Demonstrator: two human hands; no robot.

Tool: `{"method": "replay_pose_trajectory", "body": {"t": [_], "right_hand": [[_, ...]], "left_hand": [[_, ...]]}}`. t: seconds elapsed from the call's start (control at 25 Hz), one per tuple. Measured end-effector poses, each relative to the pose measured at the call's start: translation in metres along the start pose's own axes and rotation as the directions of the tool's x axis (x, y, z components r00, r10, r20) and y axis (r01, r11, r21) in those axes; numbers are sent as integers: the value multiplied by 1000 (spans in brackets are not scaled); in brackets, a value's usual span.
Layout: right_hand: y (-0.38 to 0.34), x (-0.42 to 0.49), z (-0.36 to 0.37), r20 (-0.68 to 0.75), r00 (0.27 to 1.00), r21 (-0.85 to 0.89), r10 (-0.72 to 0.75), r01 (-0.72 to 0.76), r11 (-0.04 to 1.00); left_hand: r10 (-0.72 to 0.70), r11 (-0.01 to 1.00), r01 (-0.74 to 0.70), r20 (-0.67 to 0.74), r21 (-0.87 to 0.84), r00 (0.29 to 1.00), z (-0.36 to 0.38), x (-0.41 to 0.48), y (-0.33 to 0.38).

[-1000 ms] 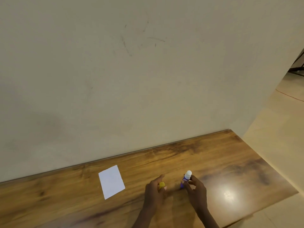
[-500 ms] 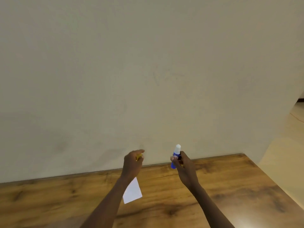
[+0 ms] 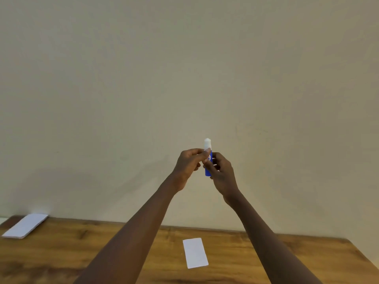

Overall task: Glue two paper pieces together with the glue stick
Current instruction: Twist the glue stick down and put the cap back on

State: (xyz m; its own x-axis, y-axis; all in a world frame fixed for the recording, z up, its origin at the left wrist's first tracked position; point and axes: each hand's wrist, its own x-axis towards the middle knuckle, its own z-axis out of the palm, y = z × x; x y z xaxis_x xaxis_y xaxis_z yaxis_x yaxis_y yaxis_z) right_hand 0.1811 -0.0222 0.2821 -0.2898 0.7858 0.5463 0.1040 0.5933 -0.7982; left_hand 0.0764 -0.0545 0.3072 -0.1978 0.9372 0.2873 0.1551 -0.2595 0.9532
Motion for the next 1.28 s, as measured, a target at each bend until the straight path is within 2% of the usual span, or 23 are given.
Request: {"method": "replay_pose_trajectory", "body": {"t": [0.12,0.28,0.44,0.56,0.64,0.76,0.84,0.96,1.16,1.28], "right_hand": [[-10,2,7,19,1000,-25,-21,22,999],[-5,-6,8,-8,999,54,51,-50,997],[-1,-10,12,-95,994,131,62,-49,990],[-3,-10,17,-7,991,290,133,-125,949],[-3,-12,18,108,971,452,214,-239,859],[-5,-13,18,278,909,642,312,-417,643],[-8,-11,19,361,856,697,371,-512,502],[-11,-10,21,411,800,692,438,-586,420],[-11,-7,30,243,876,781,417,-432,451],[-11,-8,33,124,921,757,369,-328,565]], "left_hand": [[53,997,-59,-106,-55,993,-2,0,10],[32,989,-56,-166,-140,986,-6,-3,14],[13,981,-44,-160,-190,987,-8,-1,14],[19,970,-48,-121,-238,992,-10,0,15],[24,968,-44,-85,-247,996,-15,0,13],[31,964,-40,-35,-262,999,-21,1,10],[33,962,-37,-18,-271,999,-24,2,9],[36,959,-38,-12,-282,999,-27,3,8],[45,959,-57,-48,-277,998,-26,5,9],[48,973,-63,-74,-224,996,-26,6,13]]}}
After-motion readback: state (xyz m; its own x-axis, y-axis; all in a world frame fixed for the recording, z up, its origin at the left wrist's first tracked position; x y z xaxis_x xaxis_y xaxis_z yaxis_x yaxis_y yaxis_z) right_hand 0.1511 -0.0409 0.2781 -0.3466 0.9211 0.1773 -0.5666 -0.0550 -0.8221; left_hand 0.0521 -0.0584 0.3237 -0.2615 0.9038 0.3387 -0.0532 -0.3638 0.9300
